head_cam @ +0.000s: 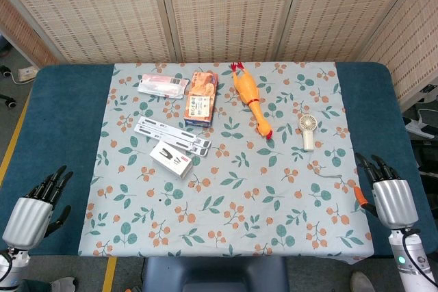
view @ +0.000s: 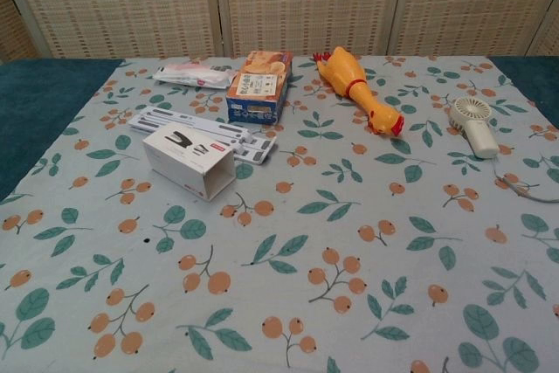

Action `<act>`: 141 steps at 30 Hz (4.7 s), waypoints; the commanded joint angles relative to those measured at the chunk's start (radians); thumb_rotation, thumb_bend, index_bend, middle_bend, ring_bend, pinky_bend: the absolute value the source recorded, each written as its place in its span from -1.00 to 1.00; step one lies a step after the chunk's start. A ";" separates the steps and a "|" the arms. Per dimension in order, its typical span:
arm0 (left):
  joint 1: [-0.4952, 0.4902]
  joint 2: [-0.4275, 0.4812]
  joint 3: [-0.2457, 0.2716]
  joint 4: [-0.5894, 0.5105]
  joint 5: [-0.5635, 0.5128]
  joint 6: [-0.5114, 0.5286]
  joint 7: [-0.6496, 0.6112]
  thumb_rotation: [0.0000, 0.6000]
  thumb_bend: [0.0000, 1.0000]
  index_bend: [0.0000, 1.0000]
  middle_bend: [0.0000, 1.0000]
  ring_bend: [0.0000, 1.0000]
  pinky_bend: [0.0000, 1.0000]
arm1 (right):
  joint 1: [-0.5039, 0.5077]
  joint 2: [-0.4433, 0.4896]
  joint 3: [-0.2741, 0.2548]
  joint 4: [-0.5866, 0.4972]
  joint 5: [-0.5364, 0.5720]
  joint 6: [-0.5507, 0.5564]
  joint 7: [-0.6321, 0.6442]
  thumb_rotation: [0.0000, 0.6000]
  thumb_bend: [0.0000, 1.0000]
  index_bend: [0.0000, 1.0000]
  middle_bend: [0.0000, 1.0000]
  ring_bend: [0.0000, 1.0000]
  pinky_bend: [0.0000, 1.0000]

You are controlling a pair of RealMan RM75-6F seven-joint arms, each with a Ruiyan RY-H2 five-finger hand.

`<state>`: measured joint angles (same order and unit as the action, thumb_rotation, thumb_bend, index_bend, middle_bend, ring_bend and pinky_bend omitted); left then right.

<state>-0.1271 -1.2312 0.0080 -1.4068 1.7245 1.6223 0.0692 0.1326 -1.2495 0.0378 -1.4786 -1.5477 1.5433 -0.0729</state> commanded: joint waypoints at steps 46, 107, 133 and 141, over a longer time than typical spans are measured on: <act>-0.012 0.049 0.006 -0.018 -0.015 -0.022 -0.090 1.00 -0.24 -0.78 -0.94 -0.70 -0.15 | 0.345 -0.048 0.161 0.027 0.581 -0.673 -0.085 1.00 0.40 -0.91 0.55 0.14 0.46; -0.013 0.059 0.016 -0.034 -0.010 -0.041 -0.074 1.00 -0.25 -0.77 -0.93 -0.69 -0.14 | 0.433 -0.281 0.160 0.379 0.526 -0.789 0.083 1.00 0.41 -0.89 0.55 0.14 0.46; -0.012 0.062 0.017 -0.037 -0.007 -0.039 -0.074 1.00 -0.24 -0.77 -0.93 -0.69 -0.14 | 0.436 -0.306 0.164 0.437 0.509 -0.806 0.117 1.00 0.41 -0.89 0.55 0.14 0.46; -0.012 0.062 0.017 -0.037 -0.007 -0.039 -0.076 1.00 -0.24 -0.77 -0.93 -0.68 -0.14 | 0.439 -0.316 0.164 0.449 0.507 -0.814 0.121 1.00 0.41 -0.89 0.55 0.14 0.46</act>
<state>-0.1390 -1.1693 0.0247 -1.4437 1.7174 1.5837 -0.0066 0.5713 -1.5653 0.2021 -1.0301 -1.0405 0.7299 0.0482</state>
